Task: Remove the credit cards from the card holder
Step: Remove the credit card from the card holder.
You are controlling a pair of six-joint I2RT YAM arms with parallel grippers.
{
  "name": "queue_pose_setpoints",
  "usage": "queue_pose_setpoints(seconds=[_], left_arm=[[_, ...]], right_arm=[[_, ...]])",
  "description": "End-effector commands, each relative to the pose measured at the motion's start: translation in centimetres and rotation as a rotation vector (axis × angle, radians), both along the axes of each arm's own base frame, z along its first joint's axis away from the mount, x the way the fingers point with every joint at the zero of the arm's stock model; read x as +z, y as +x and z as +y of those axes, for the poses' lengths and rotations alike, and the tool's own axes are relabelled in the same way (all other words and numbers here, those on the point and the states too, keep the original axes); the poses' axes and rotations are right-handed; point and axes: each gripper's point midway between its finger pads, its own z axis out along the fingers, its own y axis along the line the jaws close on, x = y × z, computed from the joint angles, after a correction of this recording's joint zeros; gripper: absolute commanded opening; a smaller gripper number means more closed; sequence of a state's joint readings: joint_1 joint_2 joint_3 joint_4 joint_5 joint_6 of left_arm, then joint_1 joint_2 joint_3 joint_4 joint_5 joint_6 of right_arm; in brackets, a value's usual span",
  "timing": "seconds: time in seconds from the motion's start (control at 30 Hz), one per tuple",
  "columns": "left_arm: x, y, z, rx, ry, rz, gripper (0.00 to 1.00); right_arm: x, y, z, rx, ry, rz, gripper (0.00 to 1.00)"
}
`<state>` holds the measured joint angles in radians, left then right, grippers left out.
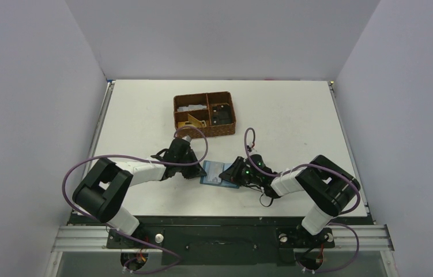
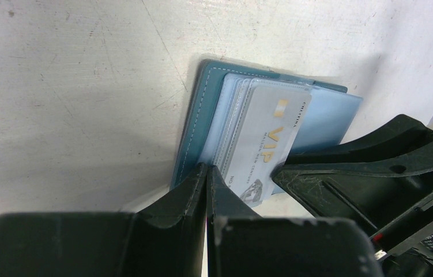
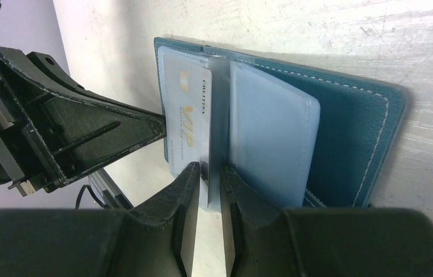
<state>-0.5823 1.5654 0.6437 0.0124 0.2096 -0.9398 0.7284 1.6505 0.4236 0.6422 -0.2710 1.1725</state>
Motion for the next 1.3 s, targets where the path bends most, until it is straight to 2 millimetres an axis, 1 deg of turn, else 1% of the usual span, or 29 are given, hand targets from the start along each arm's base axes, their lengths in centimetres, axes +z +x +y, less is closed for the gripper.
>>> queue_pose_setpoints(seconds=[0.0,0.07,0.13,0.27,0.37,0.6,0.73,1.03,1.27], left_arm=[[-5.2,-4.7,5.3,0.006,0.245,0.174,0.0],[-5.2,-4.7,5.3,0.005,0.244,0.175,0.0],[-5.3,-4.7,5.3,0.006,0.243,0.177,0.0],[-5.3,-4.8,5.4,0.008,0.247,0.177,0.0],[-5.3,-4.9,5.6,0.018,0.25,0.183,0.0],[-5.8,-5.1,6.7,0.042,0.261,0.2,0.0],[-6.0,-5.3,7.1,0.049,0.262,0.204,0.0],[-5.9,-5.4,7.2,0.045,0.259,0.202,0.0],[-4.9,-5.2,7.2,0.04,0.253,0.174,0.0]], right_arm=[[0.7,0.7,1.0,-0.003,0.024,-0.026,0.17],[0.7,0.7,1.2,0.002,0.025,-0.026,0.15],[0.8,0.7,1.4,0.002,0.026,-0.026,0.08],[0.6,0.6,1.2,-0.001,0.023,-0.023,0.0],[0.4,0.6,0.6,-0.018,0.014,-0.023,0.0],[-0.6,0.3,-2.1,-0.061,-0.02,-0.012,0.0],[-1.0,0.2,-3.2,-0.074,-0.048,-0.012,0.0],[-1.3,0.1,-3.9,-0.079,-0.068,-0.014,0.0],[-1.6,-0.1,-4.3,-0.074,-0.093,-0.016,0.0]])
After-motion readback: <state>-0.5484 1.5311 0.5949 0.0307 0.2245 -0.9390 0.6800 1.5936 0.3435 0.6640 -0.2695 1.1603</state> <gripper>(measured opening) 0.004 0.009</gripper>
